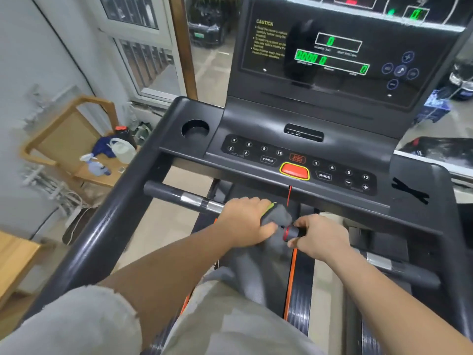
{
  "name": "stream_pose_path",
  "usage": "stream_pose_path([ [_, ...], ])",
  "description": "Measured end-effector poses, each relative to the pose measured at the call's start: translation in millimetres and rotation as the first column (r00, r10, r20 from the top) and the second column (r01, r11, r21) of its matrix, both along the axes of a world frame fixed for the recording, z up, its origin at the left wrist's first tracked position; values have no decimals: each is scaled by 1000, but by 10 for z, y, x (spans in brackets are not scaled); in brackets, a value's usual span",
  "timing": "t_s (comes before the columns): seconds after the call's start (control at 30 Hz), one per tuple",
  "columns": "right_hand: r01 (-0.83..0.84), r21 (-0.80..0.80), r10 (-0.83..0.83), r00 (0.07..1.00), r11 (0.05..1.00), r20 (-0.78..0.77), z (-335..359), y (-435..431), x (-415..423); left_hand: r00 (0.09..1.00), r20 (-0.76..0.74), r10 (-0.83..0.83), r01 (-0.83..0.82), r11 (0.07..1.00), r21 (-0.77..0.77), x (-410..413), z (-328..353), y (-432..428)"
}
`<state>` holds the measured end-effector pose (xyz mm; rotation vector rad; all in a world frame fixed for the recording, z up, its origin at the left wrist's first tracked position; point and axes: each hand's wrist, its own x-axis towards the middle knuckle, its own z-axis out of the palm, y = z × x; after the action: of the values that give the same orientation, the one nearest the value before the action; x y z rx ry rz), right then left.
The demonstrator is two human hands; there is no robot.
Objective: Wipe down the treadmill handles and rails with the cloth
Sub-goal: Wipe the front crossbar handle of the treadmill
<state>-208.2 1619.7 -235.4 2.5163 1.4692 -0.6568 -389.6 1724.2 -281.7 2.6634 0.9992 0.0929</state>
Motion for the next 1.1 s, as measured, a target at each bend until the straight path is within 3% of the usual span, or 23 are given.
stream_pose_path([
  [0.07,-1,-9,1,1000,1000,-7,21,0,-16,990,-106,93,-119,955,-272,147,161,130],
  [0.1,-4,-7,4,1000,1000,-8,18,4,-22,984,-141,106,-147,936,-320,190,183,138],
  [0.17,-7,-2,7,1000,1000,2,21,0,-31,984,-127,129,-154,965,-214,190,174,26],
  [0.27,-19,10,19,1000,1000,25,15,-27,-54,986,133,99,-114,988,106,-27,45,-397],
  [0.33,-13,21,12,1000,1000,29,14,-43,-74,942,333,42,-87,989,121,-195,7,-618],
  [0.37,-7,17,7,1000,1000,24,19,-37,-78,934,355,44,-86,991,103,-262,17,-673],
  [0.43,-1,1,1,1000,1000,10,32,-10,-76,950,306,59,-71,997,27,-413,36,-783],
  [0.5,0,-9,0,1000,1000,0,33,7,-68,943,264,202,-160,972,-173,-599,-60,-884],
  [0.53,2,-14,-2,1000,1000,-5,33,11,-66,901,262,345,-256,912,-321,-701,-151,-926],
  [0.6,1,-27,-1,1000,1000,-14,29,24,-62,727,247,641,-426,703,-569,-889,-272,-978],
  [0.67,-1,-39,1,1000,999,-11,25,59,-57,525,296,798,-546,583,-602,-1041,-256,-921],
  [0.77,-9,-89,9,1000,996,-8,56,151,-56,366,480,798,-600,596,-534,-1177,26,-599],
  [0.8,-12,-118,11,1000,993,-8,73,189,-54,365,548,752,-615,637,-465,-1208,147,-448],
  [0.87,-22,-168,19,1000,986,-17,110,283,-58,478,596,645,-656,713,-246,-1219,253,-106],
  [0.93,-43,-207,38,999,977,-27,148,366,-79,642,451,620,-672,738,-58,-1137,198,173],
  [1.0,-46,-228,38,998,973,-41,176,399,-107,718,303,626,-666,745,37,-992,66,230],
  [1.1,-21,-212,11,999,977,-48,170,376,-89,773,393,499,-558,829,45,-521,-66,-142],
])
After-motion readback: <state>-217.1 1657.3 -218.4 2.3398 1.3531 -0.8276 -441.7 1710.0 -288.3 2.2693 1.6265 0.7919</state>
